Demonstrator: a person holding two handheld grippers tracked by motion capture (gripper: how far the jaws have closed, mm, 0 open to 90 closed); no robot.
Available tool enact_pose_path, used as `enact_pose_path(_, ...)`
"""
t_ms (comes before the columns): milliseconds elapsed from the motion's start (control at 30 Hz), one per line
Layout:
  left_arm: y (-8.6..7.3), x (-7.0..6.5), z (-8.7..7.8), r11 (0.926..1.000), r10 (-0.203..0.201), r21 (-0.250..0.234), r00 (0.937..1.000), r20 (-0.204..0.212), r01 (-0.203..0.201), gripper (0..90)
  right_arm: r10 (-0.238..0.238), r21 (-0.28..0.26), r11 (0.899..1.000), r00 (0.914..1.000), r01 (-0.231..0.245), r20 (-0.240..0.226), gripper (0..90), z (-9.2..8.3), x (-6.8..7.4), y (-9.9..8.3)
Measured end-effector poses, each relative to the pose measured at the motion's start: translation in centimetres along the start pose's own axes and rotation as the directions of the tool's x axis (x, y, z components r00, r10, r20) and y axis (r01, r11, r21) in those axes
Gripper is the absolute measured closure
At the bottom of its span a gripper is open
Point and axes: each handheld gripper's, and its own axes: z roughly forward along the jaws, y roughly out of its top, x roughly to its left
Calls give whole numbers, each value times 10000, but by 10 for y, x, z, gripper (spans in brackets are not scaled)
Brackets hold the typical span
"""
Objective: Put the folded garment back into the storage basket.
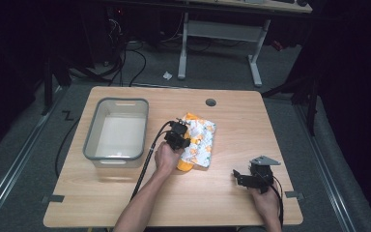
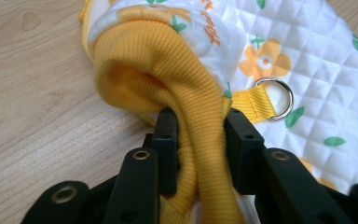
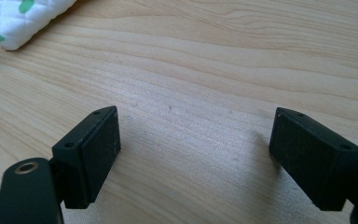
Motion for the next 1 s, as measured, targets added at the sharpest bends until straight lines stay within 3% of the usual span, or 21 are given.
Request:
enact_pose_path(633,4,-12,-45,9932,635,-1019,9951,763,-556,733,-2,8,10000,10000,2,-12,164,0,0,0)
enact_pose_path(1000,-1,-14,-71,9847,723,-1668,9897,1237,-511,735,10,0,10000,10000,-10,-1,164,0,0,0)
